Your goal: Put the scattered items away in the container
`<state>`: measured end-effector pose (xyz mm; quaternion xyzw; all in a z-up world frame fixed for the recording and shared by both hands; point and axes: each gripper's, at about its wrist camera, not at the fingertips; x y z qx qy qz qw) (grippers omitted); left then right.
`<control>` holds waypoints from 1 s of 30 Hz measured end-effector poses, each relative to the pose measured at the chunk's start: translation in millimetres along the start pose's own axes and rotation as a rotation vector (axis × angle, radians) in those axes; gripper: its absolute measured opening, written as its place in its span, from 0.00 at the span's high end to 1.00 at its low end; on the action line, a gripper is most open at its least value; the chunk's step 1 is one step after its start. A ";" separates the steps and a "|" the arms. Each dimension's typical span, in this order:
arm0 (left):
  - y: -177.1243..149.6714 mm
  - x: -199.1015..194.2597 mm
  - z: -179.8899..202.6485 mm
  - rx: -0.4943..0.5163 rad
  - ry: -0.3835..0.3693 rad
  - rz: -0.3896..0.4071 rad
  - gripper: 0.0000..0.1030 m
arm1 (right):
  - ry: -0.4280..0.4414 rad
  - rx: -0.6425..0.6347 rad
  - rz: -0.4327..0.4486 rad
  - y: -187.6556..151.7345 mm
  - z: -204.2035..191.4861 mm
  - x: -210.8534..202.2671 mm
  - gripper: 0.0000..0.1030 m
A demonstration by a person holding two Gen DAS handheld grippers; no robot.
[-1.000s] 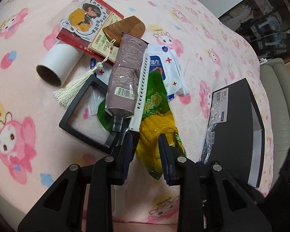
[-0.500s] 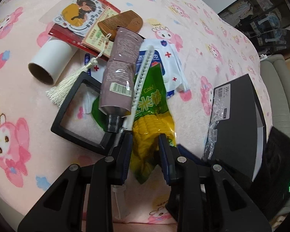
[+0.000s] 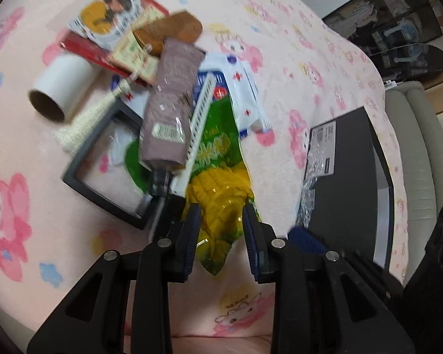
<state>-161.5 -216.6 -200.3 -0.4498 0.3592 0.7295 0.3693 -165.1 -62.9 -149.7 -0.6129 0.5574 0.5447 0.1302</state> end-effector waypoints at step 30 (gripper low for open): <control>1.1 7.8 -3.3 -0.035 0.026 -0.025 0.75 | -0.018 -0.074 -0.075 6.2 -6.6 27.1 0.87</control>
Point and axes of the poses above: each gripper's, at about its wrist camera, not at the fingertips, and x roughly the way its jaws point, z to its right, y to its top, and after that the axes turned 12 degrees about y, right-handed
